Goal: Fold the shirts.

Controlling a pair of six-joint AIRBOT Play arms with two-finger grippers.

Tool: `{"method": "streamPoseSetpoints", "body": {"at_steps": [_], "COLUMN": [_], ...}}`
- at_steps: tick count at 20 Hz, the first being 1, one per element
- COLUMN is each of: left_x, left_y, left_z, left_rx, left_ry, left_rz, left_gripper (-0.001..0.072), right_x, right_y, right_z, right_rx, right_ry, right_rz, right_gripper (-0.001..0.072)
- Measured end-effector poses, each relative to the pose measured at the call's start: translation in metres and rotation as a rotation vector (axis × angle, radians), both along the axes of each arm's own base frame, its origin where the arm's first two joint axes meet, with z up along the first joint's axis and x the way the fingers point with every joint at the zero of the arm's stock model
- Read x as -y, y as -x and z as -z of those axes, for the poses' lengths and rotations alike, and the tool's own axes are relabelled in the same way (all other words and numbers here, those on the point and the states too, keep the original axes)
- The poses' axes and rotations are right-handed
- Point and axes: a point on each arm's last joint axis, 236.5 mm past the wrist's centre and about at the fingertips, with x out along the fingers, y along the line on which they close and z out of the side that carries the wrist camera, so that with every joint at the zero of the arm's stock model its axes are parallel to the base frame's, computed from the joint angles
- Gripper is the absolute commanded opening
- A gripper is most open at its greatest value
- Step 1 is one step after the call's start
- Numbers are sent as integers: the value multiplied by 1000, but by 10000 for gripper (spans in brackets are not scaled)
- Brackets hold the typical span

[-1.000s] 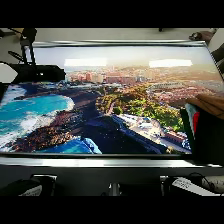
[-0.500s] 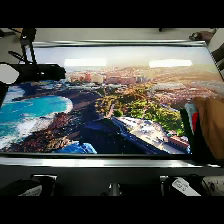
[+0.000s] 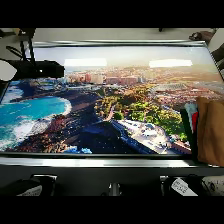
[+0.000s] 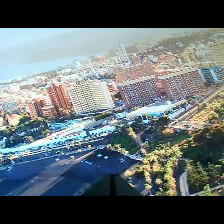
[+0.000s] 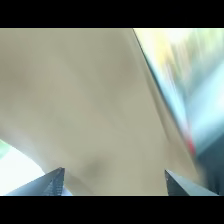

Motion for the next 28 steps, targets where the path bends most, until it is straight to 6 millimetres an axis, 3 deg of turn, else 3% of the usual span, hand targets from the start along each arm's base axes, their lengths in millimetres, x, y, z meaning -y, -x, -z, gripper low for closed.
{"method": "streamPoseSetpoints", "body": {"at_steps": [1,2,3,4,5,7,9,11,17,28], "left_x": [-9,-22,-38,-51,-63,-73,-67,-61,-51,-48], "left_y": [-3,-6,-6,-2,8,40,72,97,113,115], "left_z": [4,14,28,45,66,107,133,147,152,153], "left_rx": [-9,-43,-100,-172,-267,-457,-567,-609,-584,-578], "left_ry": [-54,-114,-169,-203,-228,-261,-254,-239,-200,-189], "left_rz": [-10,-43,-88,-133,-174,-206,-218,-244,-276,-284], "left_gripper": [32,183,595,720,720,720,717,717,719,719], "right_x": [-12,-31,-61,-91,-125,-182,-229,-258,-281,-285], "right_y": [-37,-69,-99,-120,-137,-147,-138,-128,-126,-125], "right_z": [-24,-43,-55,-59,-55,-25,14,37,55,58], "right_rx": [101,186,252,286,288,197,47,-47,-103,-115], "right_ry": [61,98,102,89,53,-51,-188,-280,-347,-360], "right_rz": [-82,-157,-231,-297,-364,-464,-531,-566,-573,-571], "right_gripper": [689,688,693,707,708,670,666,678,675,675]}}
